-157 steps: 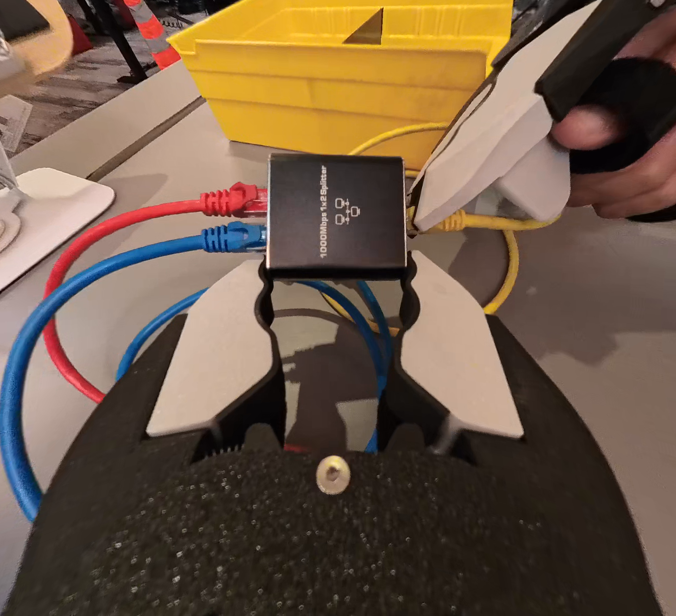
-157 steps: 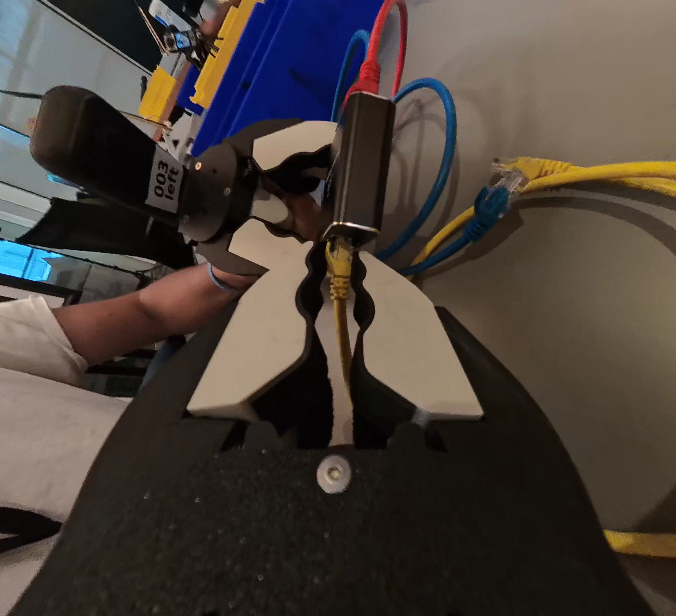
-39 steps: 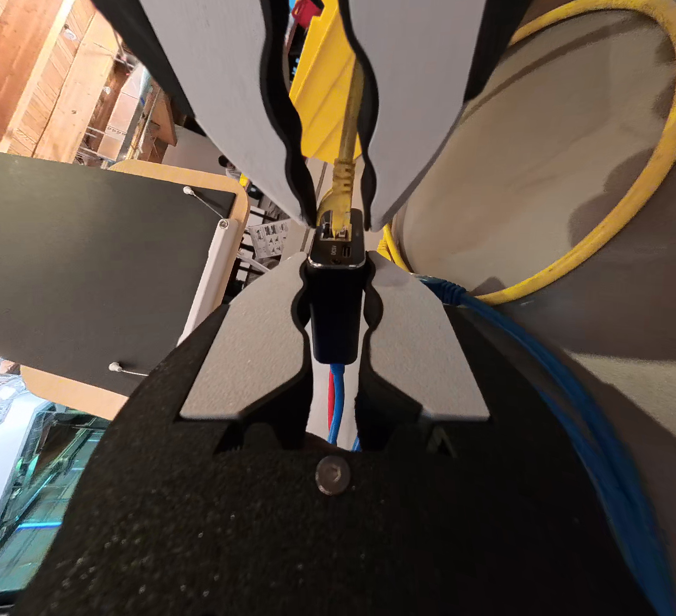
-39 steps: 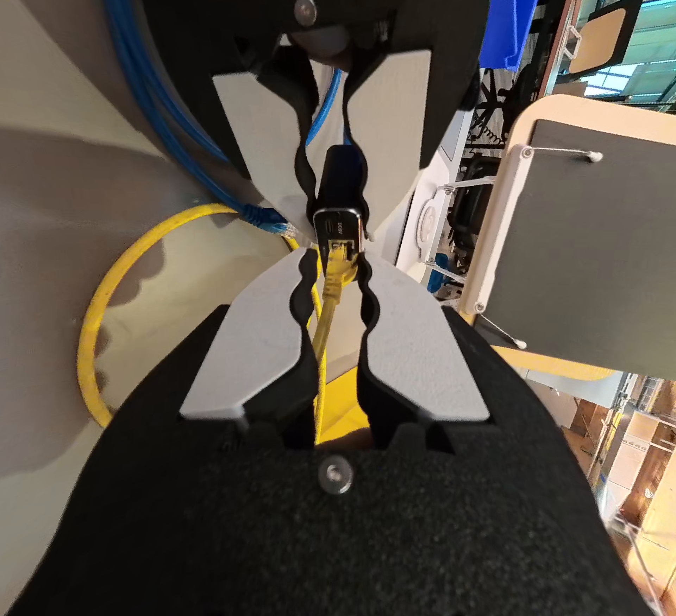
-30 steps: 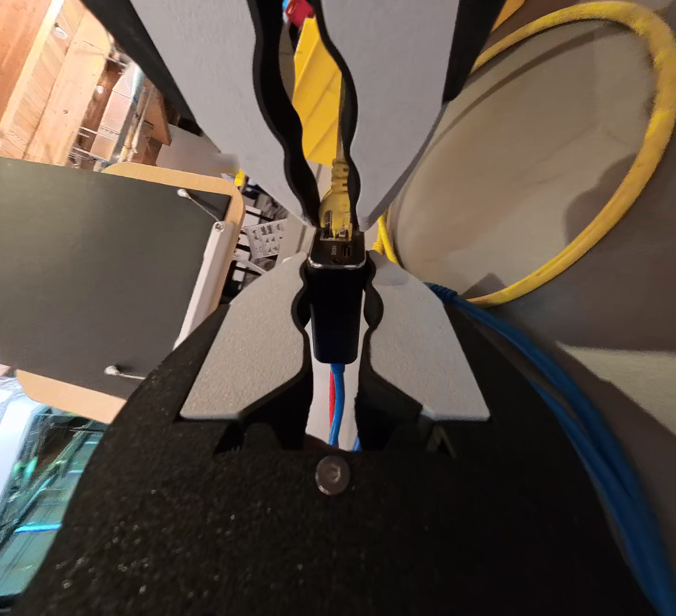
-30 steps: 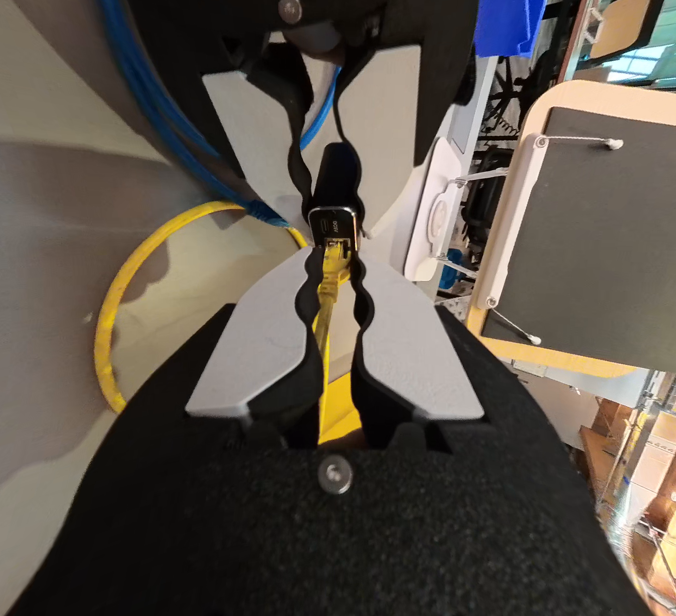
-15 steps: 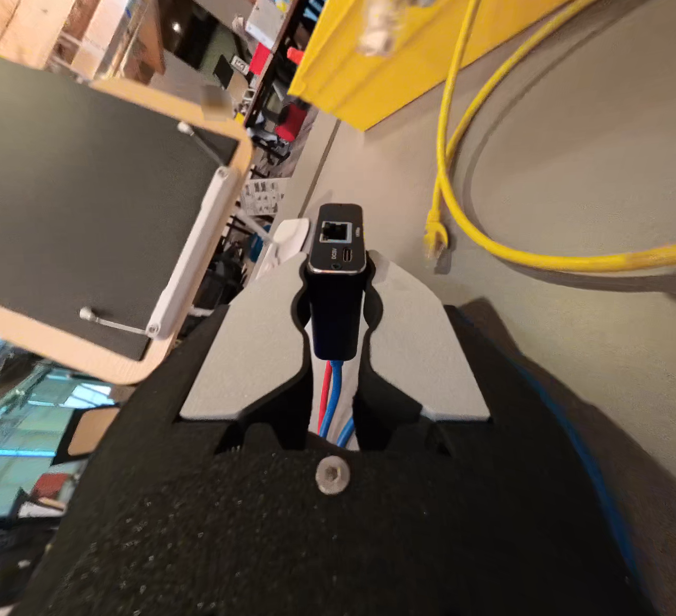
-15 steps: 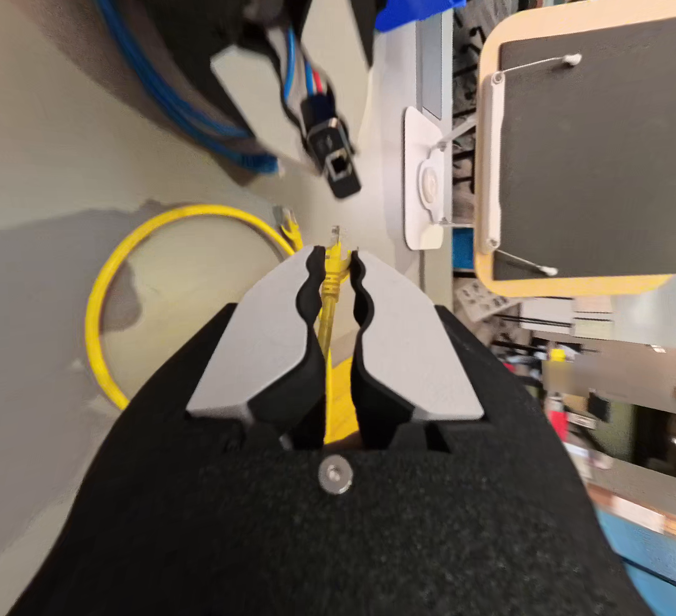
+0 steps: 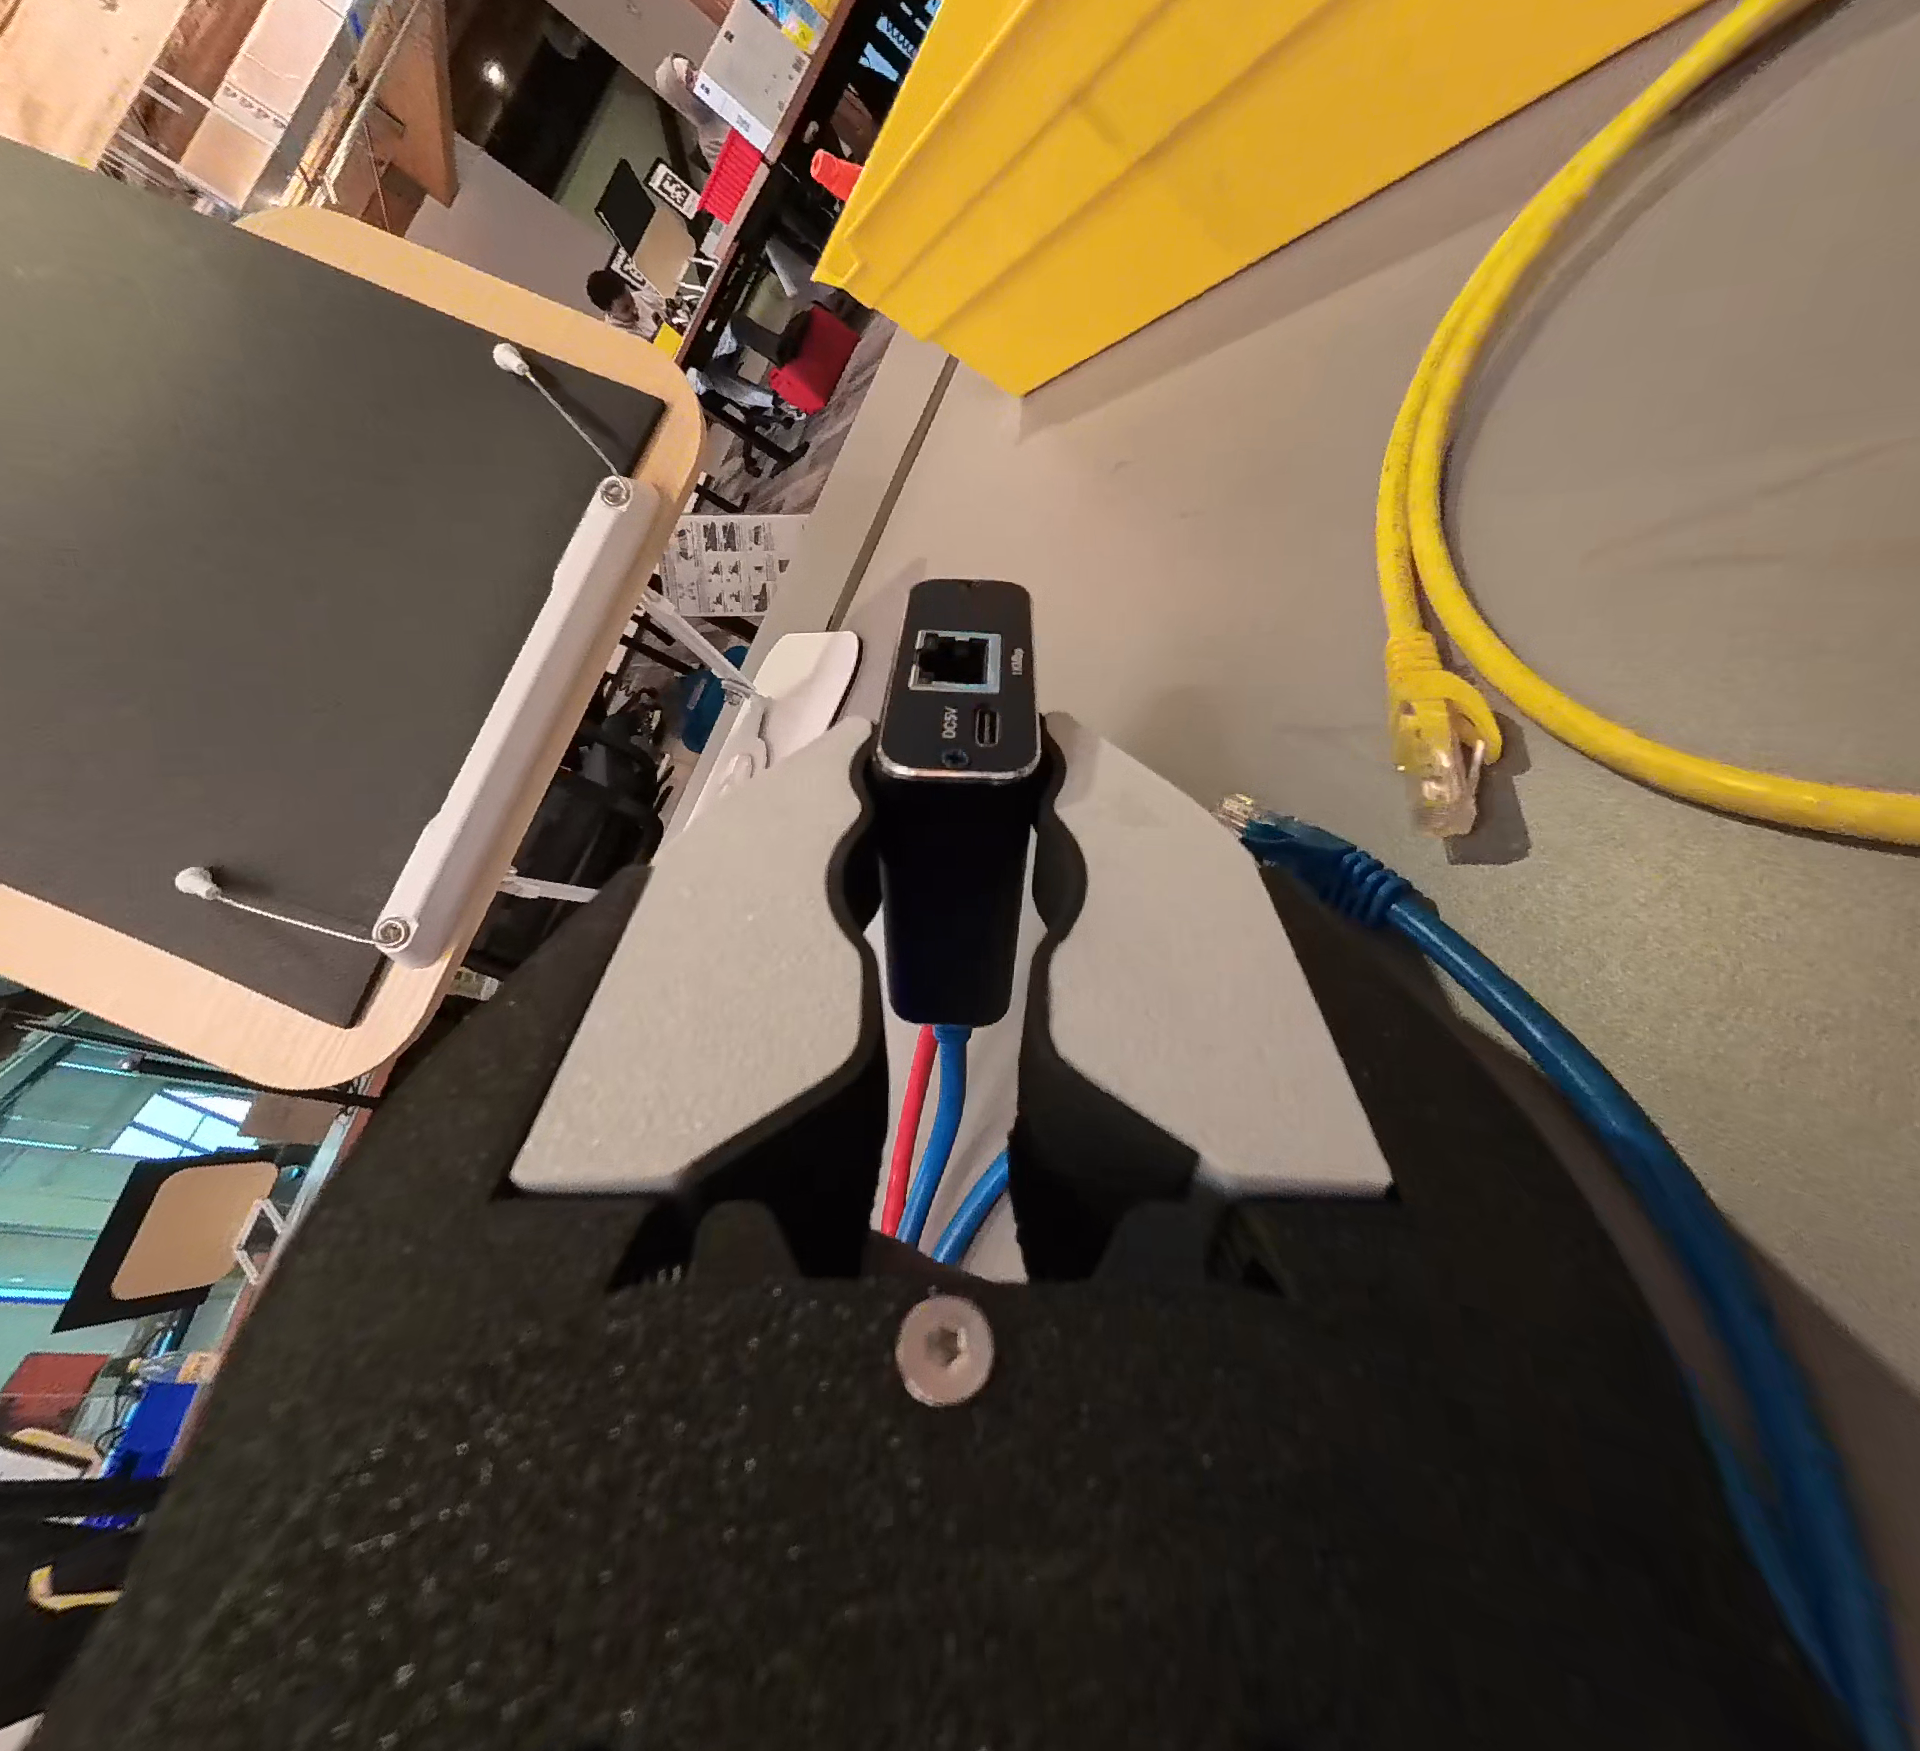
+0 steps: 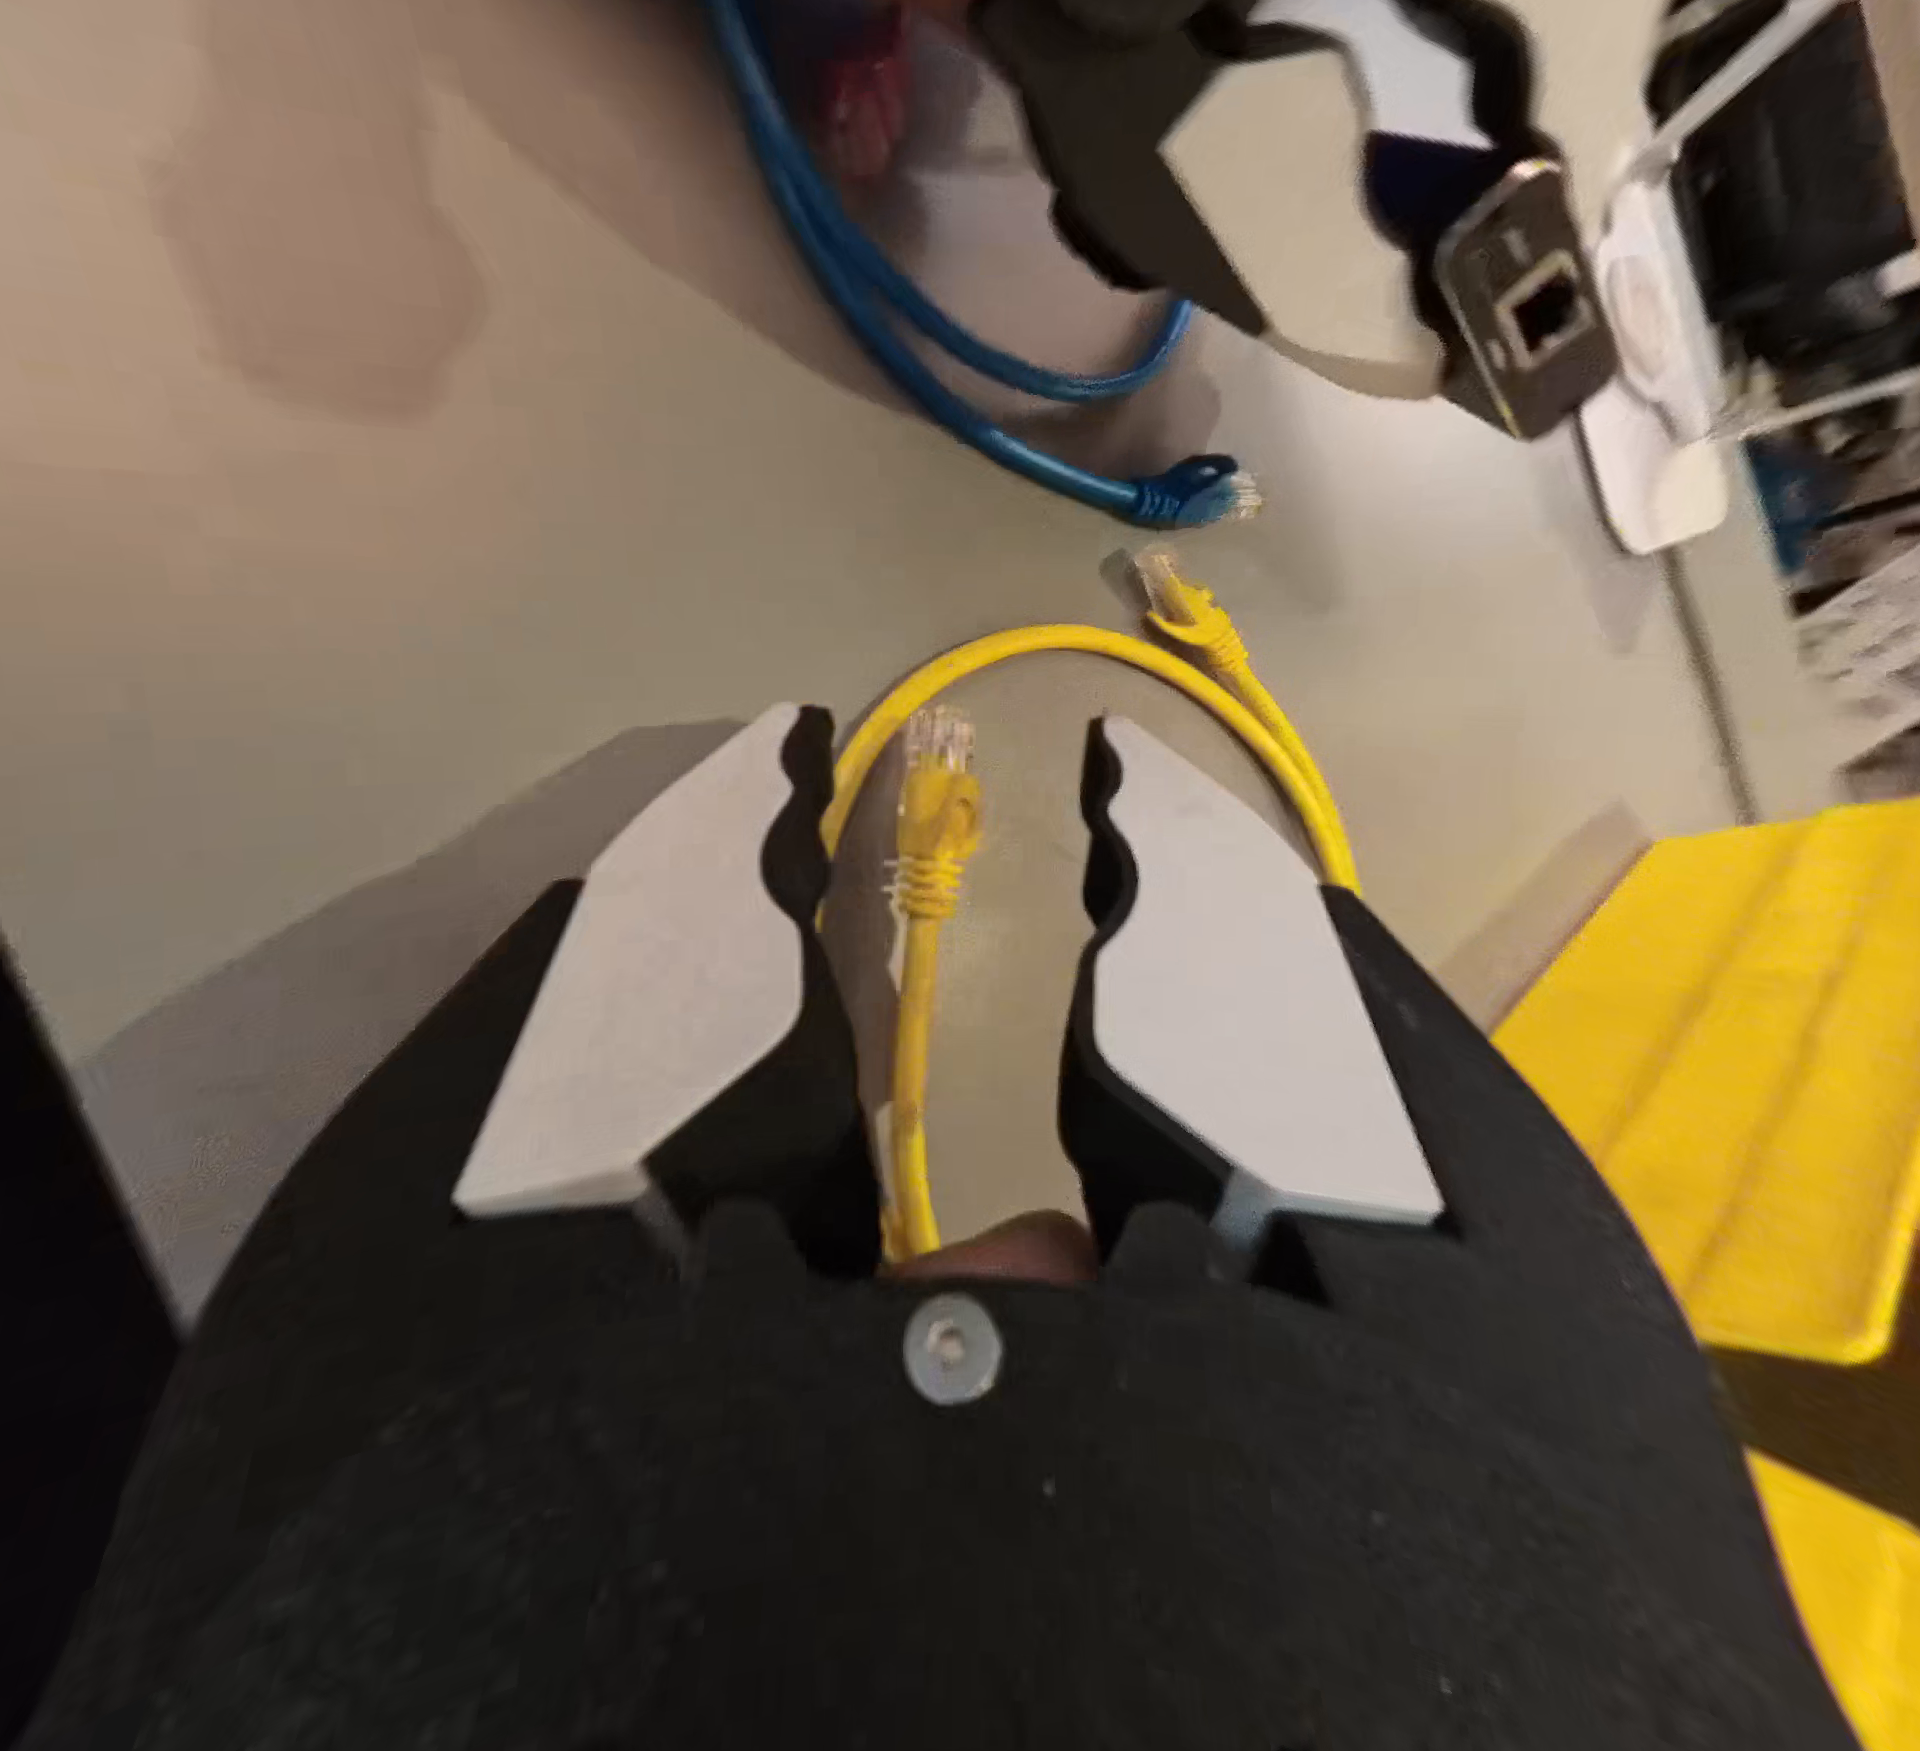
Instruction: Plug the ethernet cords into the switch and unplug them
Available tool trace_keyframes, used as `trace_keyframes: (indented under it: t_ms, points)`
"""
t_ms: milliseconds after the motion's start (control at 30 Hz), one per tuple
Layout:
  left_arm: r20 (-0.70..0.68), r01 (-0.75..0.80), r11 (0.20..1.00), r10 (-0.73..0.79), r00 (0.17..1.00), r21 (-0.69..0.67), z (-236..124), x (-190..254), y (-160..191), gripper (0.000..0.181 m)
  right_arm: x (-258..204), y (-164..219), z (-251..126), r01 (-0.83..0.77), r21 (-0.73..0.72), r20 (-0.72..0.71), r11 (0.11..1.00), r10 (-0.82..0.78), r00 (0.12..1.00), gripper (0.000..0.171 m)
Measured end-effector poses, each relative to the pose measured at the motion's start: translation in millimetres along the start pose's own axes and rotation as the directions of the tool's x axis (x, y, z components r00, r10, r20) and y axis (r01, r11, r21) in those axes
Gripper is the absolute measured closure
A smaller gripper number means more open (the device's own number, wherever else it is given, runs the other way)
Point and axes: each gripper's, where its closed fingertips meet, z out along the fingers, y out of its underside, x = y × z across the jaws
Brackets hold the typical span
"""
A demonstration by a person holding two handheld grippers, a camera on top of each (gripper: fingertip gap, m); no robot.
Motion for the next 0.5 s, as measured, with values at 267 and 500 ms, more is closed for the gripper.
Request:
trace_keyframes:
  t_ms: [267, 500]
  points:
    - [-0.005, 0.002, 1.000, -0.002, 1.000, 0.005, -4.2, -2.0, 3.3, 0.156, 109.4, 35.1, -6.5, -0.003, -0.399, 0.113, 0.917, 0.052, 0.992, 0.129]
    - [-0.008, 0.009, 0.999, -0.008, 1.000, 0.034, -12.0, -3.5, 2.9, 0.156, 113.3, 74.3, 34.4, 0.188, -0.712, 0.348, 0.677, 0.107, 0.932, 0.131]
